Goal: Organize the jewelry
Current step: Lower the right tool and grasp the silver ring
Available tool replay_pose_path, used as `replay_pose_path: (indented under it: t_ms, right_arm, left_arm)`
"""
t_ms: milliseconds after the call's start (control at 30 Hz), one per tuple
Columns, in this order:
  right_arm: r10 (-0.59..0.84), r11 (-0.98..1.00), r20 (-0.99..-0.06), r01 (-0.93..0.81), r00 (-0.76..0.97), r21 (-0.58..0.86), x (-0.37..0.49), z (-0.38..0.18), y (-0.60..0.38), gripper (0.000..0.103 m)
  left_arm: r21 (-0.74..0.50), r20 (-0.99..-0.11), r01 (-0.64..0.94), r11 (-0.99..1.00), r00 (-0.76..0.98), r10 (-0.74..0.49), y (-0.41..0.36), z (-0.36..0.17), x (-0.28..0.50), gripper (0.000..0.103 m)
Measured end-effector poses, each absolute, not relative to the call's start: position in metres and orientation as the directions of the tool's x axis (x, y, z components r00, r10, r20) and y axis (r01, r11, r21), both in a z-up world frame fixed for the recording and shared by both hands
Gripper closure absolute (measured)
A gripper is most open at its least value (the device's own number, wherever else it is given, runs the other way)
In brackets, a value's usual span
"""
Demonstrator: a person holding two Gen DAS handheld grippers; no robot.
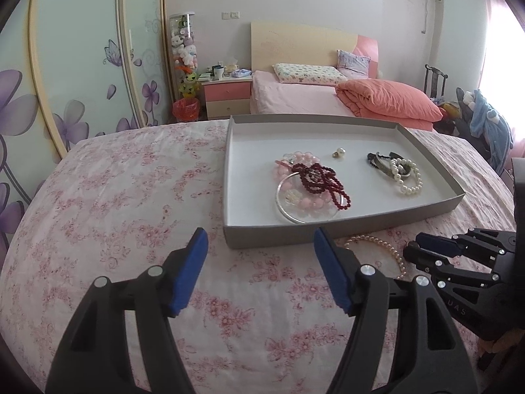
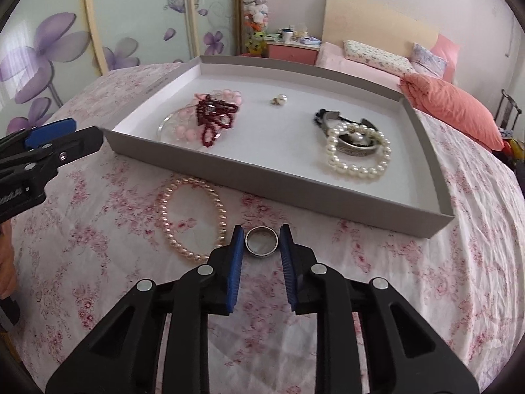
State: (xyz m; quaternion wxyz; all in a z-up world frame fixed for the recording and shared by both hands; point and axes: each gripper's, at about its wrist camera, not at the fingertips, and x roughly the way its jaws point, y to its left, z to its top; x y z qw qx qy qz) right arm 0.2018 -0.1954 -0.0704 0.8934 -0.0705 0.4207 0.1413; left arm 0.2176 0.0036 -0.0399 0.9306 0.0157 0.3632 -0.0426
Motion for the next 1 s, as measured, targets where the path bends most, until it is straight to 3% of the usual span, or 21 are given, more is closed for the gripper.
replay_pose_path:
  t_ms: [400, 733, 933, 1000]
  right_arm:
    - [0.079, 0.991, -0.778, -0.13, 0.623, -0.004, 0.196, -0.073, -0.251, 0.079]
    - [0.144, 0.988, -0.758, -0.14, 0.636, 0.07, 0.19, -0.071, -0.259, 0.083]
    - [0.152, 0.984, -0.757, -0.169, 0.636, 0.056, 0.203, -0.065, -0.247, 0.075]
    - [0.152, 0.983, -0.769, -0.176, 0.622, 0.052, 0.207, -0.069, -0.242, 0.066]
  left_arm:
    - [-0.009, -0.725, 0.209, 0.978, 0.673, -0.15, -0.039, -0.052, 0.217, 0.032]
    - [0.0, -0.78, 0.211, 0.978, 0.612, -0.132, -0.066, -0.071, 0.232, 0.035]
    - [0.011, -0.783, 0.201, 0.979, 0.61, -0.116, -0.067, -0.074, 0.234, 0.035]
    - [0.011, -0.785, 0.198, 0.98, 0.609, -0.114, -0.066, -0.074, 0.235, 0.035]
